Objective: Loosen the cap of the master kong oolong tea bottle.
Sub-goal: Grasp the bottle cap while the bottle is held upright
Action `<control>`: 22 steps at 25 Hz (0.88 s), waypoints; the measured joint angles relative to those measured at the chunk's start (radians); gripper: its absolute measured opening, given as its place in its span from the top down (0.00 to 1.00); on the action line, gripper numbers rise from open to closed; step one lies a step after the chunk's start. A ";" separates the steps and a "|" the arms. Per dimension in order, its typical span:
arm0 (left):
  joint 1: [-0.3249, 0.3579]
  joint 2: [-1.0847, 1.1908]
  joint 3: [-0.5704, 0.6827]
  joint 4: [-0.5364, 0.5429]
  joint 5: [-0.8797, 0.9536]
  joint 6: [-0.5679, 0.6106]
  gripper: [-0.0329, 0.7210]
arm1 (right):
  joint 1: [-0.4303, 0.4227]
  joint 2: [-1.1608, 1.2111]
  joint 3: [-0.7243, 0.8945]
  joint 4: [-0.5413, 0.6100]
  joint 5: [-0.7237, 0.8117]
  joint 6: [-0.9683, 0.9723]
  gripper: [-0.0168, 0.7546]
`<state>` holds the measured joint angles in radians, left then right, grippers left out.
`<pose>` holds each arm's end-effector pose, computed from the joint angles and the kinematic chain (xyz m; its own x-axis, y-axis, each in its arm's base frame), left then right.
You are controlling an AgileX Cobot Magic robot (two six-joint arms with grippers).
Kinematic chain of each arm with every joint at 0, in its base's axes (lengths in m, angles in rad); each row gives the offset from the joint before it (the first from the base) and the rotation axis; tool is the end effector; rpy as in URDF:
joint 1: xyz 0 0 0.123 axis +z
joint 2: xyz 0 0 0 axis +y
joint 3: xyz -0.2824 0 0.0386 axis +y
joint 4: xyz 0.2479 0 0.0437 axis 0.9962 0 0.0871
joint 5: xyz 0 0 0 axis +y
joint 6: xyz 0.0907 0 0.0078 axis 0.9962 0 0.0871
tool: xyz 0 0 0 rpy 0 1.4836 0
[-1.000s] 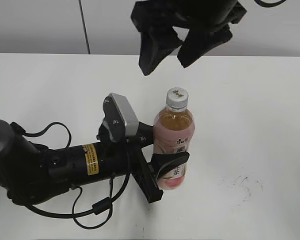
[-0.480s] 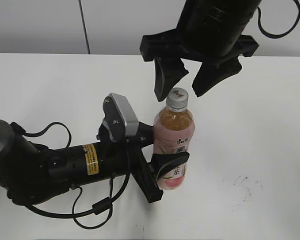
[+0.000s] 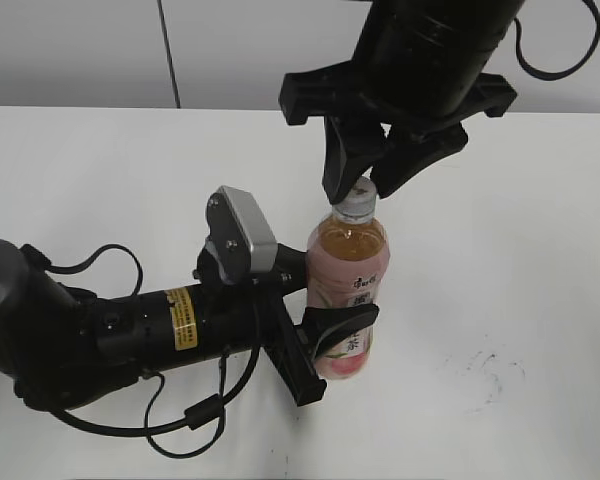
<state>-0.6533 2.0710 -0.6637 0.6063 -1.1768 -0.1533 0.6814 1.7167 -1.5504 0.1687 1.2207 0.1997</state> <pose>0.2316 -0.2376 0.0980 -0.0719 0.1692 -0.9830 0.9378 0.3469 -0.0088 0.2669 0.2350 0.3123 -0.8899 -0.3972 -0.2244 -0.4429 0.8701 0.2162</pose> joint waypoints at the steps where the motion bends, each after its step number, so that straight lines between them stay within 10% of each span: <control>1: 0.000 0.000 0.000 0.000 0.000 0.000 0.46 | 0.000 0.000 0.000 0.000 0.000 0.000 0.56; 11: 0.000 0.000 0.000 0.000 0.000 0.000 0.46 | 0.000 0.000 0.000 0.006 -0.001 -0.217 0.63; 22: 0.000 0.000 0.000 0.000 0.000 0.000 0.46 | 0.000 -0.003 0.000 0.016 -0.001 -1.171 0.63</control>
<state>-0.6533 2.0710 -0.6637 0.6063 -1.1768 -0.1533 0.6814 1.7138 -1.5504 0.1845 1.2198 -0.9712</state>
